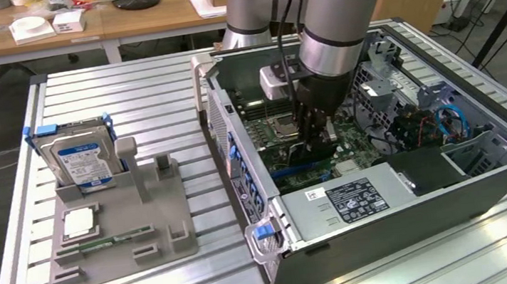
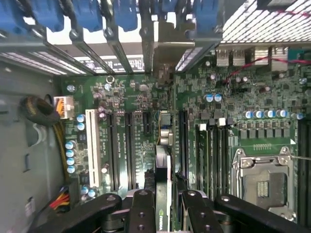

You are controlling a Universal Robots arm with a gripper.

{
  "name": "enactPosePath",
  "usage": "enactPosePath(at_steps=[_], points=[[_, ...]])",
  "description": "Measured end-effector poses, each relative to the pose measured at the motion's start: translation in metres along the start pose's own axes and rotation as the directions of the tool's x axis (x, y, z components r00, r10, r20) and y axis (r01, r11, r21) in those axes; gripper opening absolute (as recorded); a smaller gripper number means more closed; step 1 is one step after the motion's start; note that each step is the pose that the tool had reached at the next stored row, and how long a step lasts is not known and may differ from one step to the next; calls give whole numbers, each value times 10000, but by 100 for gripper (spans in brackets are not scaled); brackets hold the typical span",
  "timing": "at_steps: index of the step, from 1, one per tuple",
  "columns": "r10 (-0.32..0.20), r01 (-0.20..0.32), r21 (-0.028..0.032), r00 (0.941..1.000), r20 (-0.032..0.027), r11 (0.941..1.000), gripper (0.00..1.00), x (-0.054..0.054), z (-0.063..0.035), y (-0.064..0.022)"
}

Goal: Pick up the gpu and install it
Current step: 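Insert the gpu into the slot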

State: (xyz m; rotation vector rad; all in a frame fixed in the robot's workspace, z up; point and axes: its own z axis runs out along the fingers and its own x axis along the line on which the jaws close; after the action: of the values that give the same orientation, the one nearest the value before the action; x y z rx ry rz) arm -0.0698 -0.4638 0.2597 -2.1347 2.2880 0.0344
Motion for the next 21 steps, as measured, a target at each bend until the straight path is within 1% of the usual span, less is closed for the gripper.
enactPosePath(at_steps=[2,11,13,15,18,21], points=[[0,0,-1,10000,-2,10000,26,-1,-48,0],[-2,2,-2,10000,-4,10000,26,24,-50,1],[-2,2,-1,10000,-4,10000,26,25,-44,7],[-3,3,5,10000,-6,10000,26,27,-28,34],[-3,3,10,10000,-28,10000,26,28,-14,42],[-3,3,38,10000,-33,10000,26,29,20,59]])
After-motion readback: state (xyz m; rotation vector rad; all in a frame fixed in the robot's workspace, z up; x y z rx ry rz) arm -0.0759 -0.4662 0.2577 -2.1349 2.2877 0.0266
